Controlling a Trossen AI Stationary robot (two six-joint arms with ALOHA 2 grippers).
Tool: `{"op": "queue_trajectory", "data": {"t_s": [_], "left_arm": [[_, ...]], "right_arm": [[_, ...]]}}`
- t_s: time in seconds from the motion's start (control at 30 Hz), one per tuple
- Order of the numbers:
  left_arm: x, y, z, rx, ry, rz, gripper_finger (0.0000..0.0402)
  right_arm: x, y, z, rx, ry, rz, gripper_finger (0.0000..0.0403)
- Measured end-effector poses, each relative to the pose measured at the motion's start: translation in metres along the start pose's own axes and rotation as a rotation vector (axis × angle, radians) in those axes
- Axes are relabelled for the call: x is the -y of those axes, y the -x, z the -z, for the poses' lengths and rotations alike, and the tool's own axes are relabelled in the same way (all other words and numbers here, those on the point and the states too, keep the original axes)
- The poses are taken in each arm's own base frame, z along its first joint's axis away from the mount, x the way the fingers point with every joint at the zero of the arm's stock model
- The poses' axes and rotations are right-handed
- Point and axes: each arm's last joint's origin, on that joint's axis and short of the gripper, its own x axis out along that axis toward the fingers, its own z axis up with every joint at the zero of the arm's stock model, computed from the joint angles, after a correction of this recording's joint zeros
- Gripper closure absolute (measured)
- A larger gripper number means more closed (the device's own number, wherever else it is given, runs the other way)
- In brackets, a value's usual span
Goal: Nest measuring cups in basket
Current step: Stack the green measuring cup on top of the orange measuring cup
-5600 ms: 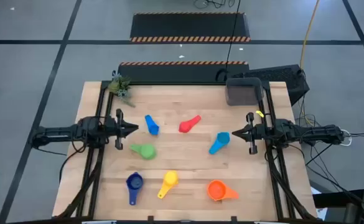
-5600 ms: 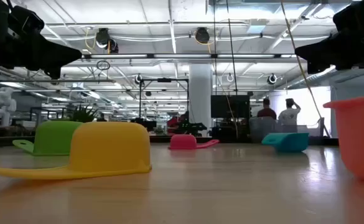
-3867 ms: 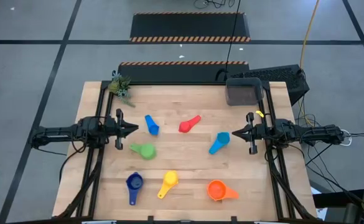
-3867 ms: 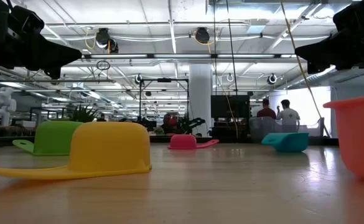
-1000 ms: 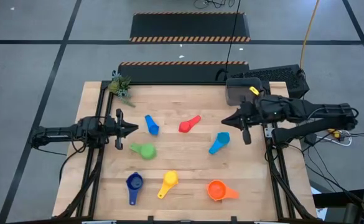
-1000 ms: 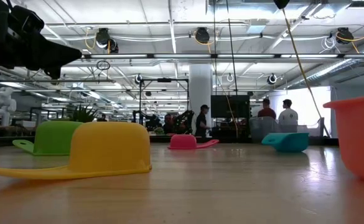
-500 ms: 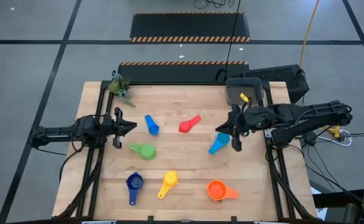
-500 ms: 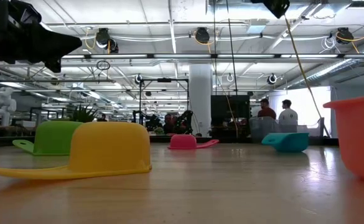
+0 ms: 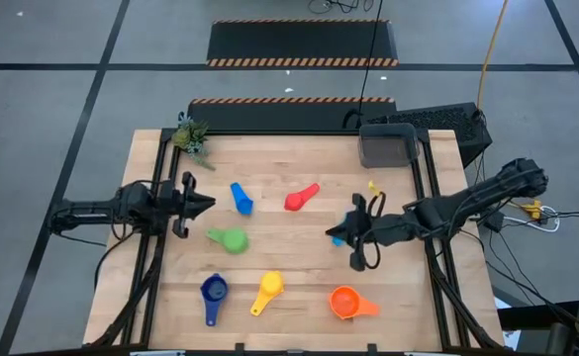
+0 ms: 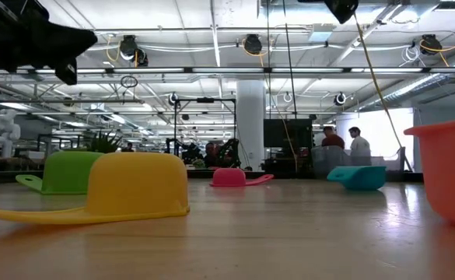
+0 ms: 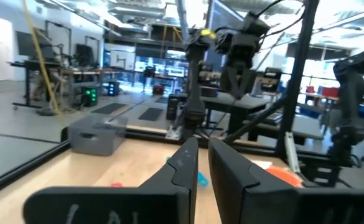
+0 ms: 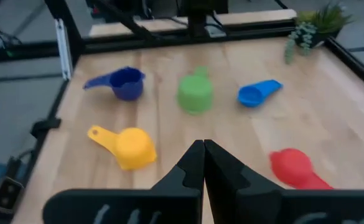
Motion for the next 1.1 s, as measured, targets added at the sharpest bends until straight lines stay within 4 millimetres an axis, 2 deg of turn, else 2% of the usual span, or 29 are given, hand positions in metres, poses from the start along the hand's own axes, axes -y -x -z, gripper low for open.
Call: {"op": "queue_trajectory", "data": {"t_s": [0.1,0.23,0.5,0.67,0.83,1.1], "left_arm": [[0.005,-0.001,-0.013,-0.042,0.002,0.029,0.0340],[0.011,-0.005,-0.034,-0.128,-0.019,0.048,0.0317],[0.031,-0.034,-0.057,-0.333,-0.051,0.130,0.0277],[0.055,-0.057,-0.050,-0.514,-0.088,0.221,0.0265],[0.092,-0.075,-0.038,-0.664,-0.136,0.353,0.0252],[0.150,-0.084,-0.024,-0.903,-0.280,0.409,0.0247]], "right_arm": [[-0.003,-0.006,0.010,0.034,-0.037,-0.008,0.0403],[-0.002,-0.010,0.024,0.074,-0.087,0.065,0.0403],[0.000,-0.014,0.047,0.128,-0.141,0.163,0.0403],[-0.001,-0.014,0.052,0.122,-0.171,0.157,0.0403],[0.000,-0.017,0.062,0.099,-0.193,0.169,0.0403],[-0.001,-0.025,0.068,0.081,-0.210,0.179,0.0403]]}}
